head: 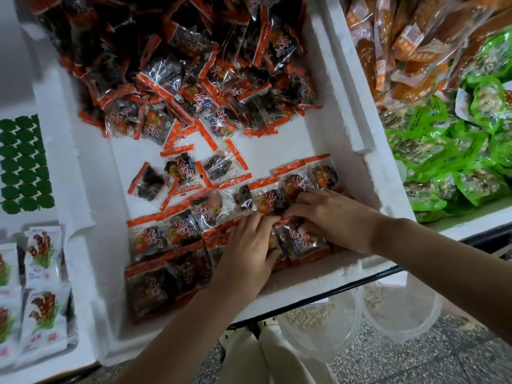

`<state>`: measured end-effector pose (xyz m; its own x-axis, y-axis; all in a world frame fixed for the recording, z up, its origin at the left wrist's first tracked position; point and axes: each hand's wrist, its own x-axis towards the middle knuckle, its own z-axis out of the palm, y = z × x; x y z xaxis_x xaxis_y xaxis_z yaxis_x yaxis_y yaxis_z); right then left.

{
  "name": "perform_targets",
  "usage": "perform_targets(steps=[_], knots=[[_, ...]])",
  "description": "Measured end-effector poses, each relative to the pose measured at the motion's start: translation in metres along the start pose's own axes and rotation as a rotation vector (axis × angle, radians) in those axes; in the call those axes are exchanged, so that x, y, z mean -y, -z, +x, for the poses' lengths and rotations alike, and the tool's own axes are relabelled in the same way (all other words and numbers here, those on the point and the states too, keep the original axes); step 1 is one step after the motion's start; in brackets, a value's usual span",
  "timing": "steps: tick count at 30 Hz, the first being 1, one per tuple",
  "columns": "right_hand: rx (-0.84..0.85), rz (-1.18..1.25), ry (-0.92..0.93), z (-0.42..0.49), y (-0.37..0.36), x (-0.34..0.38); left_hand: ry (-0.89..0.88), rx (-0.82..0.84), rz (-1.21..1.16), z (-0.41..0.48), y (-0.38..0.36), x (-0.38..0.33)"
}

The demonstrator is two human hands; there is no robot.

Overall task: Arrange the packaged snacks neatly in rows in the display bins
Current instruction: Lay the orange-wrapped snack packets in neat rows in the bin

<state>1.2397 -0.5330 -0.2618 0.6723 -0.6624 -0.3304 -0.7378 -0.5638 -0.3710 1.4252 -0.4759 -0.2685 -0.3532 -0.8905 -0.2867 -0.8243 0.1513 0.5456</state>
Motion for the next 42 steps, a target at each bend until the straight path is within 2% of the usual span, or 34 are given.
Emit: perform_targets(steps=[7, 11, 15, 17, 19, 21, 24, 29, 34, 36, 39, 42], knots=[[-0.115, -0.077, 0.025, -0.007, 0.001, 0.004, -0.034, -0.043, -0.085, -0.003, 0.011, 0.002], [-0.234, 0.106, -0.031, 0.012, 0.020, 0.014, -0.008, -0.191, -0.089, 0.006, 0.037, 0.020], [-0.310, 0.258, -0.163, 0.056, 0.031, 0.029, 0.165, -0.374, -0.020, 0.025, 0.069, 0.057], [-0.295, 0.338, -0.254, 0.081, 0.030, 0.036, 0.269, -0.441, 0.111, 0.032, 0.079, 0.078], [-0.277, 0.390, -0.324, 0.101, 0.027, 0.043, 0.422, -0.422, 0.208, 0.038, 0.085, 0.095], [-0.285, 0.395, -0.361, 0.116, 0.023, 0.046, 0.478, -0.391, 0.207, 0.043, 0.089, 0.103], [-0.294, 0.415, -0.420, 0.129, 0.021, 0.045, 0.453, -0.374, 0.132, 0.051, 0.091, 0.104], [-0.387, 0.602, -0.452, 0.137, 0.023, 0.041, 0.448, -0.363, -0.073, 0.061, 0.094, 0.103], [-0.540, 0.717, -0.446, 0.130, 0.037, 0.041, 0.302, -0.494, -0.295, 0.053, 0.096, 0.092], [-0.572, 0.774, -0.428, 0.122, 0.044, 0.043, 0.266, -0.580, -0.282, 0.045, 0.099, 0.087], [-0.569, 0.832, -0.369, 0.109, 0.048, 0.050, 0.289, -0.635, -0.324, 0.031, 0.105, 0.086], [-0.527, 0.822, -0.338, 0.100, 0.050, 0.063, 0.369, -0.601, -0.525, 0.012, 0.109, 0.079]])
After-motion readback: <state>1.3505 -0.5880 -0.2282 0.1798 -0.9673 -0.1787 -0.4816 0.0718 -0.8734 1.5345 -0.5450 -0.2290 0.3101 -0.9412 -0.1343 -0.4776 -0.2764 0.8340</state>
